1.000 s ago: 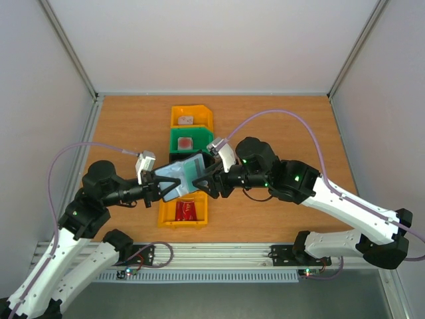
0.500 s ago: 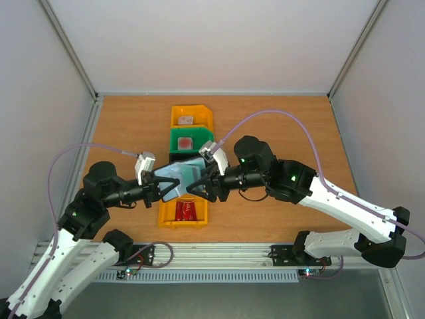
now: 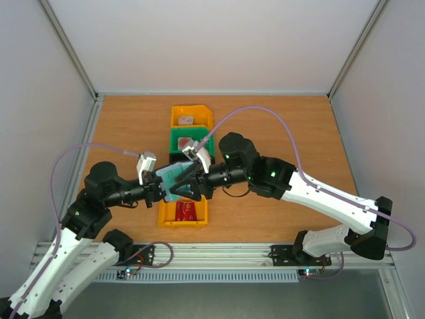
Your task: Take the credit cards out of the card holder
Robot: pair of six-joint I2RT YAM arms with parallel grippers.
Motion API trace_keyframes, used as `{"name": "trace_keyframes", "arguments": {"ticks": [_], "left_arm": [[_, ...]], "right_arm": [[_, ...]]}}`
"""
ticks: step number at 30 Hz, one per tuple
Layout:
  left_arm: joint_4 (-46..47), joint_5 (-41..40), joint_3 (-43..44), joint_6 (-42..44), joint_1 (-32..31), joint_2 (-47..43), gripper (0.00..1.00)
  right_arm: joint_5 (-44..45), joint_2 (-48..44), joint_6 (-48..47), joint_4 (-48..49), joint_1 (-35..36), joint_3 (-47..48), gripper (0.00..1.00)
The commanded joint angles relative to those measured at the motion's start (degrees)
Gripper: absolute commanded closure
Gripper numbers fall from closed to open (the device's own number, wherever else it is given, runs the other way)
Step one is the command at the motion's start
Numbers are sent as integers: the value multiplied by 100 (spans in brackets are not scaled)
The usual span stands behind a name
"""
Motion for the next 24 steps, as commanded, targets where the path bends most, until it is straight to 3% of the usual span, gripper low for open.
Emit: {"name": "trace_keyframes", "arguments": {"ticks": [1,11,16,24], "left_arm": [[1028,555,-87,-505,-25,-84,100],[3081,1076,-494,-1917,-23,-10,100],[3442,1375,-435,-1567,-22,-88,100],[3205,1430,-446,-966,-25,-239,100]], "right_arm": [[-6,83,71,323,53,238,48],[858,-916,15,-607,47,48,50],[989,-1023,80,-1031,47,48,55],[315,-474,-188,-946,161,508,63]]}}
